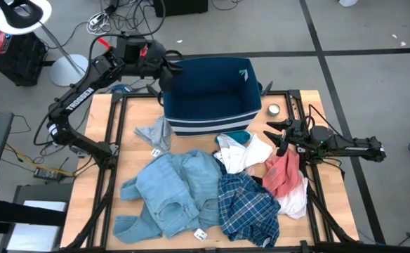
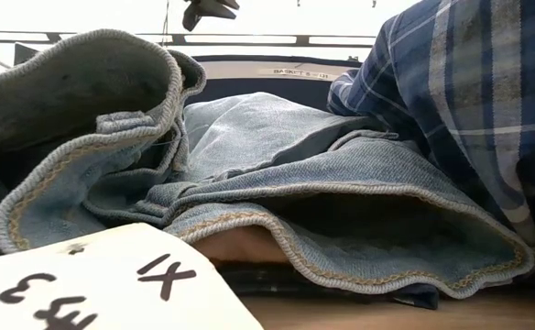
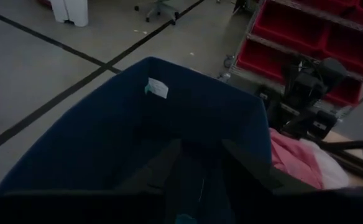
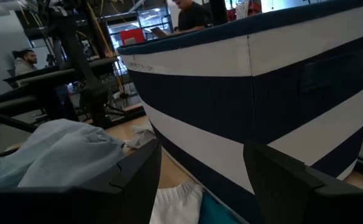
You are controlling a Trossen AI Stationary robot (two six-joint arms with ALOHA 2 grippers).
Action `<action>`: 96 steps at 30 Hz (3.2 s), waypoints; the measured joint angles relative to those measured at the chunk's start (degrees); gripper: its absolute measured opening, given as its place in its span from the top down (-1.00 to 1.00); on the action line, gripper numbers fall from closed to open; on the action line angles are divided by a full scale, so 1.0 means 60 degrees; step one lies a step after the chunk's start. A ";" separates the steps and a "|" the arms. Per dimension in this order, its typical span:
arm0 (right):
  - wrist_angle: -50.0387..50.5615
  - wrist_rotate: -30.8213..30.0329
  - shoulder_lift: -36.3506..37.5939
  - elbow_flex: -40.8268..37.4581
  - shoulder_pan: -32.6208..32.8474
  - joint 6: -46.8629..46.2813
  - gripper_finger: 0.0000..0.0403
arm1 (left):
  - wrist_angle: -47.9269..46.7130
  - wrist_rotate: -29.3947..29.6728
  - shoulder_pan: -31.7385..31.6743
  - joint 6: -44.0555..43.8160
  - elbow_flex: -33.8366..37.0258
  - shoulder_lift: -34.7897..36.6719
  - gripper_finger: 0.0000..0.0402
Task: Sort clothes
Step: Put the gray underwear into the blue organizer bin
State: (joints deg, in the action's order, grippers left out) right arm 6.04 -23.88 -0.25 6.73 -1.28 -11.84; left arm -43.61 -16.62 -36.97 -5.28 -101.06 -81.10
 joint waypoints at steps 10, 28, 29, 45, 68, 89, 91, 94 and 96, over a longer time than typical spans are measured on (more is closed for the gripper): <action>0.0000 0.0000 0.0000 -0.0001 0.0004 -0.0003 -0.14 | -0.2758 0.0435 0.0766 0.1309 0.0004 0.0318 0.42; -0.0004 0.0000 0.0000 -0.0002 0.0000 -0.0003 -0.14 | -0.4191 0.2812 0.2872 0.0395 0.0004 0.2478 0.42; -0.0004 0.0000 0.0000 0.0000 0.0000 -0.0004 -0.14 | -0.4328 0.2973 0.2926 0.0303 0.0004 0.2613 0.42; -0.0003 -0.0001 -0.0002 -0.0001 0.0004 -0.0003 -0.14 | -0.3408 0.3865 0.3209 -0.0618 0.3918 0.5195 0.42; 0.0000 -0.0001 -0.0001 -0.0001 0.0001 -0.0001 -0.14 | -0.1153 0.5346 0.2545 -0.3829 0.9668 0.6225 0.42; -0.0003 0.0000 0.0000 -0.0002 0.0003 0.0000 -0.14 | 0.0481 0.5322 0.1661 -0.3759 1.0794 0.4396 0.42; 0.0000 0.0000 0.0000 -0.0002 0.0003 0.0000 -0.14 | 0.0674 0.5322 0.1661 -0.3753 1.0794 0.4115 0.42; 0.0000 0.0000 -0.0002 -0.0002 0.0002 -0.0002 -0.14 | 0.0655 0.5314 0.1661 -0.3725 1.0794 0.3674 0.42; -0.0003 0.0000 -0.0003 -0.0002 0.0004 0.0000 -0.14 | 0.0626 0.5308 0.1661 -0.3689 1.0794 0.3409 0.42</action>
State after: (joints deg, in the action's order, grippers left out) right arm 6.02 -23.88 -0.27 6.72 -1.26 -11.84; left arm -39.85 15.23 -27.00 -27.42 -36.29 -60.65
